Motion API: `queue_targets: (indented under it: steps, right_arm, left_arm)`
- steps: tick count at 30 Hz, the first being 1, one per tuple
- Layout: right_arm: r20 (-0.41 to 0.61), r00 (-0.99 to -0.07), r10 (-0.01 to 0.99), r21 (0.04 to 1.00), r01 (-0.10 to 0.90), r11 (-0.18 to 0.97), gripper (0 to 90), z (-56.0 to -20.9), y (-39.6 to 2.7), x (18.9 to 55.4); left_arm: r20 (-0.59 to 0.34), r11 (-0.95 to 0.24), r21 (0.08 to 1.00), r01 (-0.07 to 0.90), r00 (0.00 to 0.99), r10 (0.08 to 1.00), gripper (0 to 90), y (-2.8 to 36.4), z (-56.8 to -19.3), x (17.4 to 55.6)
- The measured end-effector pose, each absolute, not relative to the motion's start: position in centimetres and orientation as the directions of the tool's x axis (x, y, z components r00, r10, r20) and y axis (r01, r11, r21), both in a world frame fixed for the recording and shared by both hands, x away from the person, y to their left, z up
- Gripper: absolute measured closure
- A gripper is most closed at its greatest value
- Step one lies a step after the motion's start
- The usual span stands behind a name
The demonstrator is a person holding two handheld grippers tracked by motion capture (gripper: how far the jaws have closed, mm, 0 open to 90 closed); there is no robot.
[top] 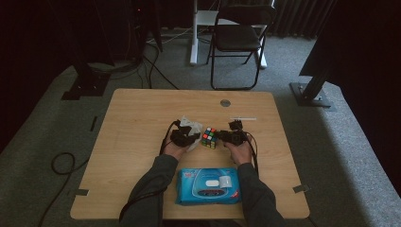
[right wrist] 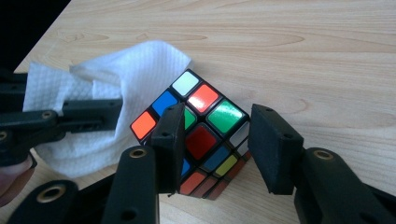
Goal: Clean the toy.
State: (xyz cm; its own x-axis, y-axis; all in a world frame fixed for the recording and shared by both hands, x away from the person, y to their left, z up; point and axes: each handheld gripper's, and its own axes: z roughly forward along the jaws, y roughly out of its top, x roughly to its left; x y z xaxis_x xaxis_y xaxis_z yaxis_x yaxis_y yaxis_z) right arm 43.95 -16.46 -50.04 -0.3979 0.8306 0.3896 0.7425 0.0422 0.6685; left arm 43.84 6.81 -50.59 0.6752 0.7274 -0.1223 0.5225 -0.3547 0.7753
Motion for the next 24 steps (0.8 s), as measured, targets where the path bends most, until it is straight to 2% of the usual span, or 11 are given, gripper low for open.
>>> queue_targets:
  steps: [9, 24]
  right_arm:
    - [0.39, -0.433, 0.813, 0.66, 0.747, 0.081, 64.5, -50.0, -16.0, 44.2]
    - [0.39, -0.455, 0.8, 0.66, 0.744, 0.102, 66.0, -49.9, -16.0, 44.2]
  left_arm:
    - [-0.112, -0.371, 0.771, 0.518, 0.683, 0.721, 85.0, 5.7, -50.2, 44.6]
    - [-0.155, -0.328, 0.763, 0.557, 0.65, 0.744, 86.1, 5.8, -50.8, 45.3]
